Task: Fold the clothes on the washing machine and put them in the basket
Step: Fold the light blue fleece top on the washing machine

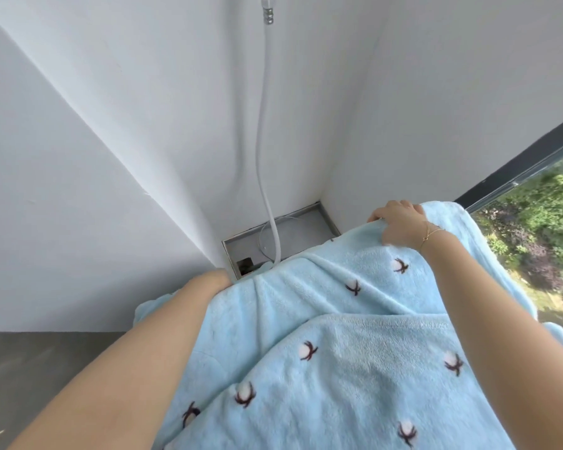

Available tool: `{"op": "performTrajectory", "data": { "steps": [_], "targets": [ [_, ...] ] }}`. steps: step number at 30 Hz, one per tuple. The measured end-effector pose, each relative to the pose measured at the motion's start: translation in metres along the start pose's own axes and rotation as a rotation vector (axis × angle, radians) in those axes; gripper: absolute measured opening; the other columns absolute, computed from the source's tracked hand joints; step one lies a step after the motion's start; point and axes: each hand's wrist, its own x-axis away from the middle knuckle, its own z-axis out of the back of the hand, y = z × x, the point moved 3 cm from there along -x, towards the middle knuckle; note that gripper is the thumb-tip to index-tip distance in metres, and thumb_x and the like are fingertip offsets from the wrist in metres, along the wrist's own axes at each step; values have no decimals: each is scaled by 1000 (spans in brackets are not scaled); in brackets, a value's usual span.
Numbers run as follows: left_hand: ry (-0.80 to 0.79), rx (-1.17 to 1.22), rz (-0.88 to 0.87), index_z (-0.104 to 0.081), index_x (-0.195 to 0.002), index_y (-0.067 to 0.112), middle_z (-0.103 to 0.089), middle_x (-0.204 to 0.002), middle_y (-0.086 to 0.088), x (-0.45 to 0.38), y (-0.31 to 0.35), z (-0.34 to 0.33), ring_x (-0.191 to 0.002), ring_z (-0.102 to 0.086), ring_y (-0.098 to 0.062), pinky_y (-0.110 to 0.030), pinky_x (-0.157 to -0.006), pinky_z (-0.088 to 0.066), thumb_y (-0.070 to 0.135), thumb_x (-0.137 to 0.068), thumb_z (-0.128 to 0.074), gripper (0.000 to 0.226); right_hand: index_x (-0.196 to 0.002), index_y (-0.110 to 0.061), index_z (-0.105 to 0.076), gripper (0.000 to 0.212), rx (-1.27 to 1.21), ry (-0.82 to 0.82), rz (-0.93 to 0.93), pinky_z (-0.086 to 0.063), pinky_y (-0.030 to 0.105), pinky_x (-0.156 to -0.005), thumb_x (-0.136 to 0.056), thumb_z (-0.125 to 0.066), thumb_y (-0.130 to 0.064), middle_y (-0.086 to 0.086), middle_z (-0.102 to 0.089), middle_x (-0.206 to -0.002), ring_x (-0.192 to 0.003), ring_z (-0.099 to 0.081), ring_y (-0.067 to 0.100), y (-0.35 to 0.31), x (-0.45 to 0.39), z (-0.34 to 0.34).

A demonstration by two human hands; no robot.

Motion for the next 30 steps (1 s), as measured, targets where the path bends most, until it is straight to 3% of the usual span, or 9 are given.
{"op": "performTrajectory", "data": {
  "steps": [3, 7, 10, 15, 19, 21, 24, 26, 30],
  "targets": [
    [222, 114, -88, -61, -116, 9, -61, -122, -10, 6, 5, 10, -111, -57, -28, -31, -87, -44, 19, -92, -54, 27, -99, -26, -64, 26, -62, 239, -45, -25, 31, -94, -82, -55, -7, -3, -51, -94, -107, -47, 24, 8, 13, 2],
    [641, 400, -274, -57, -119, 4, -52, -124, -15, 45, 7, 29, -112, -51, -32, -32, -90, -37, 15, -96, -54, 26, -83, -19, -52, 23, -155, 327, -84, -27, 29, -73, -75, -51, 2, -3, -55, -74, -81, -53, 27, 24, 38, -6],
    [1022, 575, -450, -59, -113, 0, -52, -114, -14, 106, 5, 41, -103, -49, -26, -21, -83, -31, 5, -94, -53, 20, -73, -13, -46, 25, -160, 504, -58, -22, 29, -54, -66, -49, 11, 0, -46, -70, -70, -48, 30, 32, 69, -8],
    [1485, 730, -708, -55, -98, -1, -39, -108, 9, 214, -27, 19, -97, -43, -12, -24, -91, -38, -1, -89, -53, 10, -65, -3, -50, 21, -181, 931, 19, -26, 30, -57, -56, -51, 15, 11, -45, -73, -64, -39, 26, 43, 141, -22],
    [1428, 692, -747, -55, -94, 3, -41, -111, 14, 255, -47, -55, -103, -47, -11, -20, -98, -36, 6, -85, -52, 10, -65, -7, -45, 14, -332, 1097, -157, -18, 32, -70, -56, -45, 3, 9, -42, -72, -72, -37, 27, 46, 213, -69],
    [1293, 632, -699, -56, -87, 8, -45, -104, 9, 250, -59, -92, -97, -52, -17, -18, -92, -38, 8, -81, -52, 7, -68, -10, -46, 16, -402, 957, -243, -20, 34, -71, -55, -45, -2, 7, -44, -75, -77, -43, 29, 43, 229, -107],
    [976, 572, -623, -50, -83, 39, -47, -94, 19, 230, -72, -124, -86, -53, -6, -13, -78, -41, -9, -75, -67, 52, -77, -13, -50, 18, -481, 673, -363, -26, 38, -80, -68, -46, 1, 8, -48, -88, -95, -47, 34, 43, 231, -136],
    [872, 535, -550, -47, -82, 50, -49, -96, 18, 231, -73, -127, -88, -55, -10, -28, -80, -47, 0, -72, -75, 58, -85, -12, -57, 21, -587, 617, -404, -32, 41, -88, -70, -52, 2, 10, -48, -98, -103, -46, 36, 43, 234, -128],
    [800, 385, -359, -48, -72, 29, -37, -133, 12, 237, -66, -106, -128, -33, -23, -42, -102, -27, 37, -65, -81, 34, -99, -17, -62, 34, -636, 619, -443, -28, 42, -100, -70, -56, -2, 10, -43, -130, -123, -35, 34, 37, 246, -110]
  ]
}}
